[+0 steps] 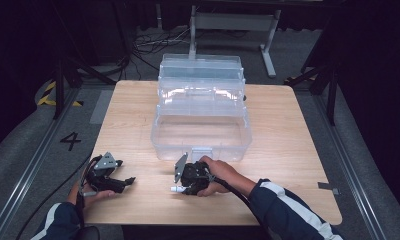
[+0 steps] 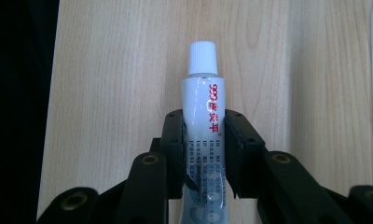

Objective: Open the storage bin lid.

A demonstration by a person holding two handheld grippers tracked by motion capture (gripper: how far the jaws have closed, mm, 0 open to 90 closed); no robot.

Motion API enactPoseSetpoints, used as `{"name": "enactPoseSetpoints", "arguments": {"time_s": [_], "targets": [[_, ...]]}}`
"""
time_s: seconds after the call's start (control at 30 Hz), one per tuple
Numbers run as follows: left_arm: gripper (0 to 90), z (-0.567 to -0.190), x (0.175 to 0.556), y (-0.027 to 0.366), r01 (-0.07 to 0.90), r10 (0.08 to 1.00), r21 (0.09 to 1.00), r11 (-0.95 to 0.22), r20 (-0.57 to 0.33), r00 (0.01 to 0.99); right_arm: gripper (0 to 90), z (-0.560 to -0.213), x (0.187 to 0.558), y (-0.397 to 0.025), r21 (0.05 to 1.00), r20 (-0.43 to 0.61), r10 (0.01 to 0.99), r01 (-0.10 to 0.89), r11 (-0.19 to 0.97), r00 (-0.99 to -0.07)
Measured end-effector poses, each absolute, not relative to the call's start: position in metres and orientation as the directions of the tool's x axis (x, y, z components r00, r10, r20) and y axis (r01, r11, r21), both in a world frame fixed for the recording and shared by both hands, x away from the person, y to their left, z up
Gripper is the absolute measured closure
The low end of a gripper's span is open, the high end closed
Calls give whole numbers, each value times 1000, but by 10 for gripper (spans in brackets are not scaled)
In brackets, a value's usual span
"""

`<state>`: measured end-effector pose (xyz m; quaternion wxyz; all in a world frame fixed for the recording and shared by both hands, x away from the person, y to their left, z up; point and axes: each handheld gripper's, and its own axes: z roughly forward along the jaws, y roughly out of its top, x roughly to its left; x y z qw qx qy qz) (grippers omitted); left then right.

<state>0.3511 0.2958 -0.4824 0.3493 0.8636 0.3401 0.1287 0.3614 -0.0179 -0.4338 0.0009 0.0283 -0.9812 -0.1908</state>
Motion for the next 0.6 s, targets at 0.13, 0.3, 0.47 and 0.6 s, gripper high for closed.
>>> {"name": "enactPoseSetpoints", "arguments": {"time_s": [0.13, 0.3, 0.47, 0.6], "targets": [[175, -482, 351, 296, 497, 677, 691, -525, -14, 735, 718, -430, 363, -28, 385, -15, -44, -46, 922, -999], [174, -482, 351, 296, 497, 678, 691, -525, -15, 735, 718, -423, 362, -43, 387, -13, -28, -30, 922, -1000], [174, -482, 351, 296, 497, 677, 691, -525, -14, 735, 718, -416, 363, -55, 395, -16, -11, -17, 918, -1000], [174, -482, 351, 296, 498, 677, 691, -524, -16, 735, 718, -407, 364, -69, 403, -22, 7, -2, 915, -1000]]}}
